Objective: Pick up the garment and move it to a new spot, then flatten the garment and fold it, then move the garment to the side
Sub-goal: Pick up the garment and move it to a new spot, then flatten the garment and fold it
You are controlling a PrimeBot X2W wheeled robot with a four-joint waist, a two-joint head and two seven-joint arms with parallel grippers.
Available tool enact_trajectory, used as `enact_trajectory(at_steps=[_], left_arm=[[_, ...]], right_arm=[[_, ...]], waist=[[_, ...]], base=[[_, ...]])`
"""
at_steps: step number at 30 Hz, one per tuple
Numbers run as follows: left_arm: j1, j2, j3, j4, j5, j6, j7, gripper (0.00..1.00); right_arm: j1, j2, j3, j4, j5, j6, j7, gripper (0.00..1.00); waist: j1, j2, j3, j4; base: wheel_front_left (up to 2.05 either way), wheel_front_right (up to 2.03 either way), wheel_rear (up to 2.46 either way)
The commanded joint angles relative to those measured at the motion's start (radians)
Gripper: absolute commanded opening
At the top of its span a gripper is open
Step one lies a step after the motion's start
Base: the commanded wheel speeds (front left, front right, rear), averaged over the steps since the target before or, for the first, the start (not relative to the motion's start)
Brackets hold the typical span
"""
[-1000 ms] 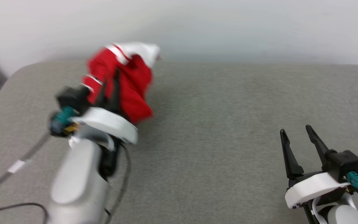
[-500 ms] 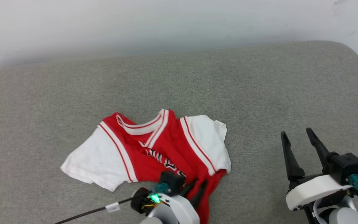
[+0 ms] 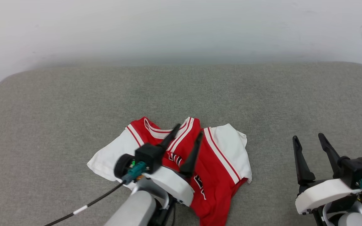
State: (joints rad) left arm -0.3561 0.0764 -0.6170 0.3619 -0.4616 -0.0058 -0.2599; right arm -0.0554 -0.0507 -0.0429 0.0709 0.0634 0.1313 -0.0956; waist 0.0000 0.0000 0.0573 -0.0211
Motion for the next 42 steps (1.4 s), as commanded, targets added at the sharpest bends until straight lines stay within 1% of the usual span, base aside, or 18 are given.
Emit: enact_trajectory(at_steps=[1, 6, 9, 11, 15, 26, 29, 31, 33, 35, 37, 39, 40, 42], left_arm=[[0.016, 0.021, 0.043, -0.029, 0.001, 0.026, -0.006, 1.00], [0.075, 0.082, 0.194, -0.087, -0.001, 0.104, -0.005, 1.00], [0.124, 0.118, 0.267, -0.099, -0.003, 0.132, -0.005, 1.00], [0.160, 0.134, 0.294, -0.104, -0.001, 0.142, -0.005, 1.00], [0.211, 0.158, 0.323, -0.114, 0.006, 0.146, -0.005, 1.00], [0.223, 0.151, 0.316, -0.123, 0.010, 0.139, -0.005, 1.00], [0.212, 0.150, 0.316, -0.127, 0.010, 0.138, -0.006, 1.00], [0.200, 0.149, 0.319, -0.134, 0.010, 0.137, -0.006, 1.00], [0.183, 0.146, 0.320, -0.145, 0.013, 0.133, -0.006, 1.00], [0.164, 0.141, 0.323, -0.157, 0.021, 0.132, -0.006, 1.00], [0.147, 0.134, 0.327, -0.168, 0.030, 0.128, -0.006, 1.00], [0.127, 0.122, 0.326, -0.177, 0.040, 0.122, -0.006, 1.00], [0.127, 0.122, 0.326, -0.177, 0.040, 0.122, -0.006, 1.00], [0.110, 0.111, 0.324, -0.180, 0.052, 0.112, -0.006, 1.00]], right_arm=[[0.019, 0.000, -0.004, -0.005, -0.002, -0.001, 0.007, 1.00], [0.033, 0.000, -0.005, -0.006, 0.003, -0.001, 0.015, 1.00], [0.045, 0.000, -0.004, -0.003, 0.004, -0.001, 0.020, 1.00], [0.052, 0.000, 0.001, -0.002, 0.006, -0.001, 0.025, 1.00], [0.064, 0.000, 0.003, -0.007, 0.010, -0.001, 0.031, 1.00], [0.055, 0.000, 0.007, -0.003, 0.011, -0.001, 0.037, 1.00], [0.040, 0.000, -0.008, 0.010, 0.009, -0.001, 0.054, 1.00], [0.001, 0.000, -0.028, 0.016, 0.012, -0.001, 0.070, 1.00], [-0.038, 0.001, -0.035, 0.037, 0.054, -0.001, 0.106, 1.00], [-0.097, 0.001, -0.050, 0.073, 0.053, -0.001, 0.178, 1.00], [-0.169, -0.005, -0.044, 0.116, 0.078, -0.001, 0.279, 1.00], [-0.233, -0.030, -0.027, 0.174, 0.101, -0.001, 0.412, 1.00], [-0.233, -0.030, -0.027, 0.174, 0.101, -0.001, 0.412, 1.00], [-0.293, -0.053, 0.000, 0.222, 0.135, -0.001, 0.551, 1.00]], waist=[[0.0000, 0.0000, -0.017, 0.017], [0.0000, 0.0000, -0.034, 0.030], [0.0000, 0.0000, -0.047, 0.034], [0.0000, 0.0000, -0.055, 0.035], [0.0000, 0.0000, -0.060, 0.037], [0.0000, 0.0000, -0.062, 0.033], [0.0000, 0.0000, -0.050, 0.041], [0.0000, 0.0000, -0.028, 0.051], [0.0000, 0.0000, 0.002, 0.063], [0.0000, 0.0000, 0.036, 0.077], [0.0000, 0.0000, 0.071, 0.091], [0.0000, 0.0000, 0.104, 0.111], [0.0000, 0.0000, 0.104, 0.111], [0.0000, 0.0000, 0.133, 0.131]], base=[[0.00, 0.00, 0.00], [0.00, 0.00, 0.00], [0.00, 0.00, 0.00], [0.00, 0.00, 0.00], [0.00, 0.00, 0.00], [0.00, 0.00, 0.00], [0.00, 0.00, 0.00], [0.00, 0.00, 0.00], [0.00, 0.00, 0.00], [0.00, 0.00, 0.00], [0.00, 0.00, 0.00], [0.00, 0.00, 0.00], [0.00, 0.00, 0.00], [0.00, 0.00, 0.00]])
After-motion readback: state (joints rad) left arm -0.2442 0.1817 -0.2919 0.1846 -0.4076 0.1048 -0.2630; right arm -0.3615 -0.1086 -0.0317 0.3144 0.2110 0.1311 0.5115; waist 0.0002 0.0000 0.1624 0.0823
